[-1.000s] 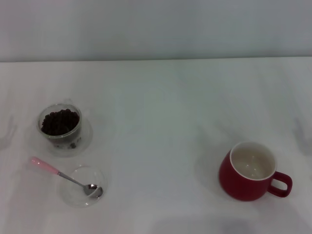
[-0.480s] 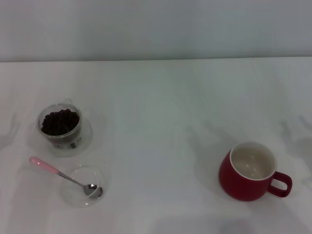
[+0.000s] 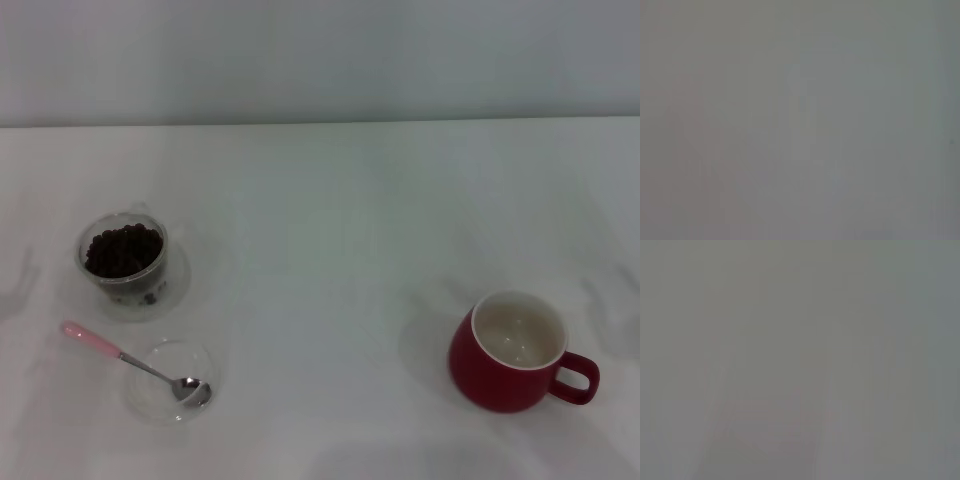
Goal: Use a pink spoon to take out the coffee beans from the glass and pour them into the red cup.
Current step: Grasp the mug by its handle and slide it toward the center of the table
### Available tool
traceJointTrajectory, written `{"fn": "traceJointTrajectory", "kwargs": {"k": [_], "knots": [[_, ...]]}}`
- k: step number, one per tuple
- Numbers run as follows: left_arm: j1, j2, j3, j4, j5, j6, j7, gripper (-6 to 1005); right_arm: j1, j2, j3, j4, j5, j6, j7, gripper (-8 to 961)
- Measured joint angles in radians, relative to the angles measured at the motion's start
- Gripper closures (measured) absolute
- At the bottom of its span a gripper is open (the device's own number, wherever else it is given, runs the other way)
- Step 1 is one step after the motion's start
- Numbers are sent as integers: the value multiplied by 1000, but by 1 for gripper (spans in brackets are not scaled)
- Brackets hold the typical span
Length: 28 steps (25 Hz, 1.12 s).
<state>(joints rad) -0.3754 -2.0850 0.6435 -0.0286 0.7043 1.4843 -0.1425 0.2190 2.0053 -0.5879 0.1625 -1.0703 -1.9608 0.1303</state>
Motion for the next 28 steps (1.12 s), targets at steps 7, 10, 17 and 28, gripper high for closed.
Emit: {"fn": "traceJointTrajectory", "kwargs": {"k": [7, 10, 17, 28], "knots": [[7, -1, 1, -1, 7, 0, -5, 111, -66, 1, -133, -42, -1, 83, 0, 432], [10, -1, 1, -2, 12, 1, -6, 112, -84, 2, -154, -32, -7, 132, -5, 430], [19, -1, 1, -22, 16, -2, -6, 112, -94, 3, -225, 6, -22, 208, -3, 428], [21, 0, 1, -27, 16, -11, -3, 112, -137, 1, -282, 16, -40, 240, 3, 427]]}}
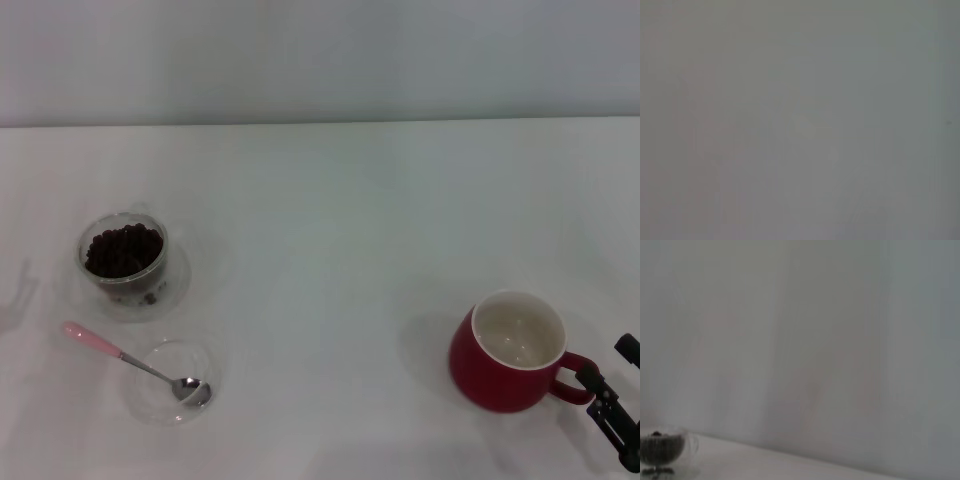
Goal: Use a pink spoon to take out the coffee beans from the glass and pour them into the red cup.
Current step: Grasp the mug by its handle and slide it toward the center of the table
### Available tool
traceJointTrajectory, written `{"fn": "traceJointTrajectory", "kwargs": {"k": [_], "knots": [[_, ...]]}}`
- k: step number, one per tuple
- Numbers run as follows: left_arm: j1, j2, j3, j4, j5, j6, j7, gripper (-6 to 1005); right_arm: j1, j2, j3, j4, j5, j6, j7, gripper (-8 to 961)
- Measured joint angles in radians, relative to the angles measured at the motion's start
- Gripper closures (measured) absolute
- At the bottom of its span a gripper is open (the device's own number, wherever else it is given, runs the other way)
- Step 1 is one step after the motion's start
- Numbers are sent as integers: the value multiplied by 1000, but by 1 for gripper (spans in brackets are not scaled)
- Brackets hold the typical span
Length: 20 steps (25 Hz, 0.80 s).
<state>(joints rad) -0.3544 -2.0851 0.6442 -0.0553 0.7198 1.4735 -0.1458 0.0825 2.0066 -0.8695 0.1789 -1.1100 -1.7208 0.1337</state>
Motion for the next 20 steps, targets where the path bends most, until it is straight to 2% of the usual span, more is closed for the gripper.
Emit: {"fn": "traceJointTrajectory", "kwargs": {"k": [9, 11, 16, 20], "knots": [[-8, 0, 0, 0, 0, -1, -3, 111, 7, 4, -2, -3, 2, 140, 0, 427], [-9, 1, 0, 0, 0, -1, -3, 111, 10, 5, -1, -7, 2, 167, 0, 265], [-8, 0, 0, 0, 1, -1, -3, 112, 20, 6, 0, -13, 7, 197, 0, 199], [-8, -1, 0, 0, -1, -1, -3, 112, 24, 6, 1, -24, 10, 212, 0, 206]]}}
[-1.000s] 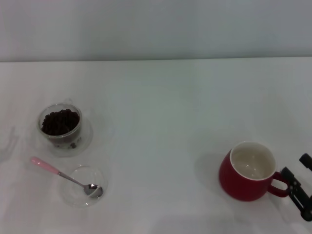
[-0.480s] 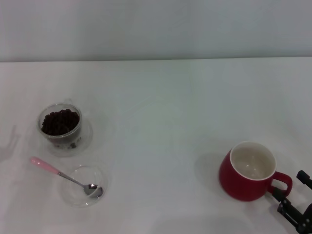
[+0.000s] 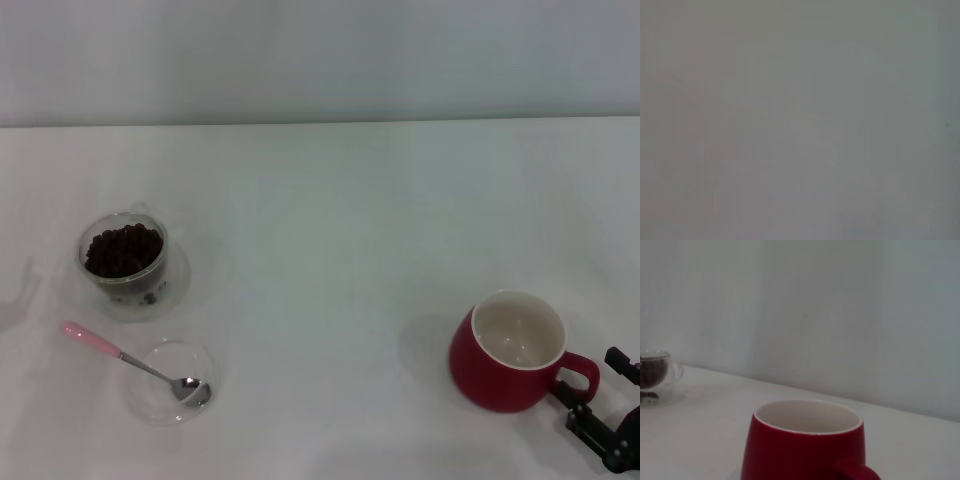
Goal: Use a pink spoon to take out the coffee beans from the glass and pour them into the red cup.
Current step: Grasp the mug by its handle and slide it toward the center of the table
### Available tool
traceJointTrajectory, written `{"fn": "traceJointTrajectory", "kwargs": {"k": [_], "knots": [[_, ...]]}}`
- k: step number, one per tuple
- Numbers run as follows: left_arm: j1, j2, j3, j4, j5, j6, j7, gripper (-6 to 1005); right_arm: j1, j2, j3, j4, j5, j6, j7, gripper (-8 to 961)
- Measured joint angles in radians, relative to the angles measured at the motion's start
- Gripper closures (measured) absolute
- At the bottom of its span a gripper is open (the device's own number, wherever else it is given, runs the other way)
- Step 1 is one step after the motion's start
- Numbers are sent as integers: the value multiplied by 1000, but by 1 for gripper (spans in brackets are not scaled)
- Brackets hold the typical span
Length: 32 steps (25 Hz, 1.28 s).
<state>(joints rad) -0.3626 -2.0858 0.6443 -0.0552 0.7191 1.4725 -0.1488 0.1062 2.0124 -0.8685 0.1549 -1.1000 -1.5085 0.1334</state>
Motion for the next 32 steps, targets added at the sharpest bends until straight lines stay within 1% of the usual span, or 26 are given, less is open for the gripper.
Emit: {"fn": "traceJointTrajectory", "kwargs": {"k": [13, 21, 32], "knots": [[-11, 1, 0, 1, -6, 0, 0, 111, 2, -3, 0, -13, 2, 8, -8, 247], [-16, 0, 0, -6, -5, -1, 0, 112, 6, -4, -7, -18, -3, -2, -7, 595], [-16, -2, -2, -16, -6, -2, -1, 111, 9, -5, -6, -26, -4, 19, -7, 728]]}}
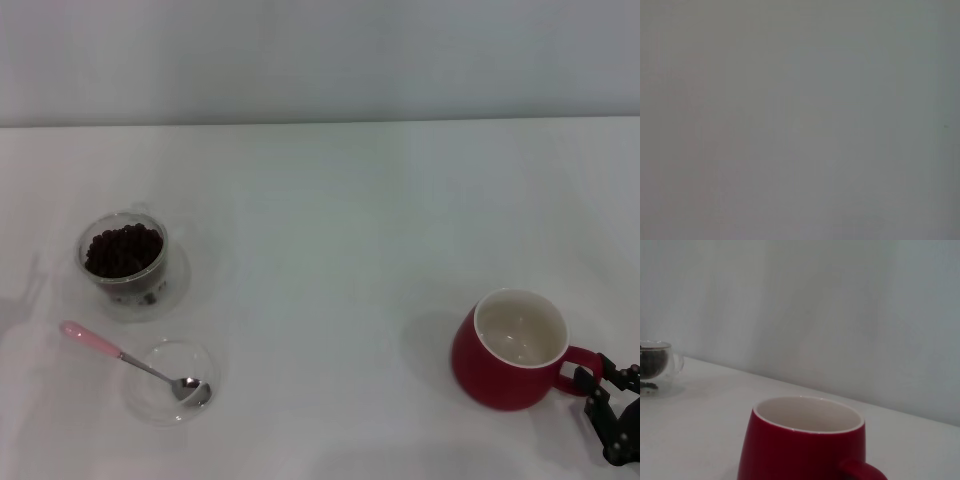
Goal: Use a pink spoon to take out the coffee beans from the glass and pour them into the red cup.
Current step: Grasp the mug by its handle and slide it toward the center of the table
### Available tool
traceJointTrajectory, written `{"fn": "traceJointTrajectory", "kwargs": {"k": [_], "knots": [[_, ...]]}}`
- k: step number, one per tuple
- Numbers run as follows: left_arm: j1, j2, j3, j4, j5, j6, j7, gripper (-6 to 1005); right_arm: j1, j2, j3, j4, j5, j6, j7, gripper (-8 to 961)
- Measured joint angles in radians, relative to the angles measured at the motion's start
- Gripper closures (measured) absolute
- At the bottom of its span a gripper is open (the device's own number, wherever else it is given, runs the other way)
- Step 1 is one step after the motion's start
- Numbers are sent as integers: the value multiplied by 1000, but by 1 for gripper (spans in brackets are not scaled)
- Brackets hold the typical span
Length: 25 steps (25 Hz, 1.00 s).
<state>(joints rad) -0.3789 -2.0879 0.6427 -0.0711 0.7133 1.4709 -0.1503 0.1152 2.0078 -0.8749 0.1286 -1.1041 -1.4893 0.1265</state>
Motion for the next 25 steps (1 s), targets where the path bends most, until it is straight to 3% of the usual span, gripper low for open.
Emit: {"fn": "traceJointTrajectory", "kwargs": {"k": [25], "knots": [[-12, 3, -5, -12, 0, -5, 2, 111, 50, 7, -32, 0, -63, -32, 13, 737]]}}
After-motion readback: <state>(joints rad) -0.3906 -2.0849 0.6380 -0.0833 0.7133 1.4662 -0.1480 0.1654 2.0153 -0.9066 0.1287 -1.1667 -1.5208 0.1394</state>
